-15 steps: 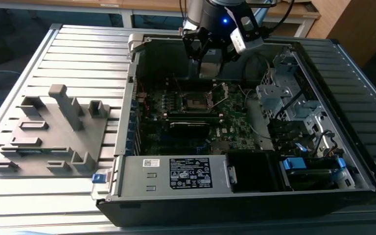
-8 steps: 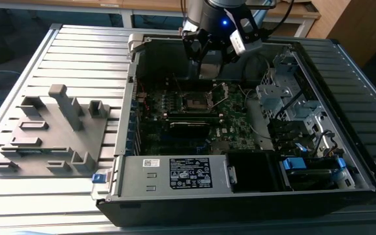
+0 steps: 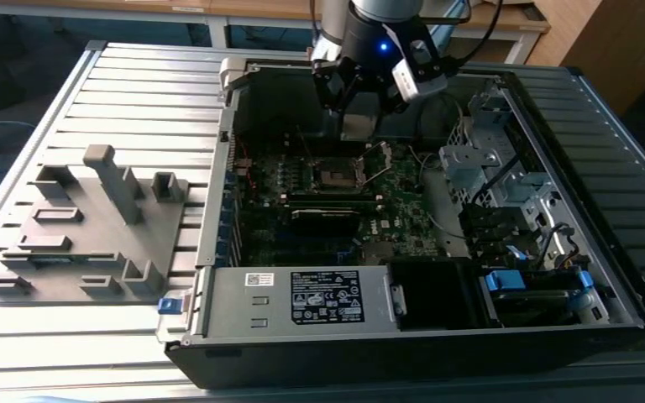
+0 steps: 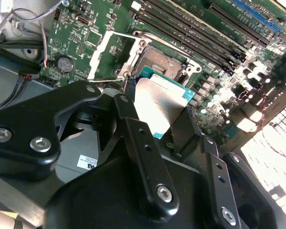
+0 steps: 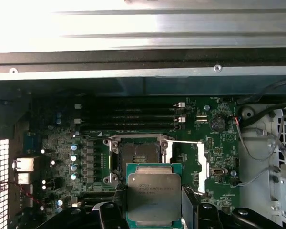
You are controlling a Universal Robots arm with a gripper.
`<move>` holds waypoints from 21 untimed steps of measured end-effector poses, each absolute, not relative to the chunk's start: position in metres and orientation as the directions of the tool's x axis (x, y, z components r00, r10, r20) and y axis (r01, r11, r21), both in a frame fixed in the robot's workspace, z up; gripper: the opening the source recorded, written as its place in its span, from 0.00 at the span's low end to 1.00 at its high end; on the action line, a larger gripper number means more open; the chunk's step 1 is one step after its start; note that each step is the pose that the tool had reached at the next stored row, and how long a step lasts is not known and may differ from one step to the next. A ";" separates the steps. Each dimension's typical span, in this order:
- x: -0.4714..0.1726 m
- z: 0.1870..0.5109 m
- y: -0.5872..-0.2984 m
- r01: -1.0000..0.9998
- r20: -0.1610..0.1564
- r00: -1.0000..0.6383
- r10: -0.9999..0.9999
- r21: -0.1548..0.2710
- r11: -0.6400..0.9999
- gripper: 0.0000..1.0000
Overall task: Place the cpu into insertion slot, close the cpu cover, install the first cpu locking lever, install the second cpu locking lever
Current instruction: 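Place the cpu into insertion slot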
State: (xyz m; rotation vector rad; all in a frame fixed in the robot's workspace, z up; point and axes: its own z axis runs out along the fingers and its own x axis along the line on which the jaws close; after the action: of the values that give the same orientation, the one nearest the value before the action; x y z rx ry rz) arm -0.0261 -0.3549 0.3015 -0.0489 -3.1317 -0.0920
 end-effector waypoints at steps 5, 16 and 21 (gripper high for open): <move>-0.026 0.296 -0.355 0.031 0.009 -0.999 0.031 0.057 0.998 0.54; -0.026 0.291 -0.355 0.031 0.009 -0.999 0.031 0.056 0.998 0.54; -0.026 0.291 -0.355 0.031 0.009 -0.999 0.031 0.057 0.998 0.54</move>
State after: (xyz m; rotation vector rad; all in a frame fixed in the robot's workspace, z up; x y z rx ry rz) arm -0.0261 -0.3549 0.2906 -0.0490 -3.1319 -0.0890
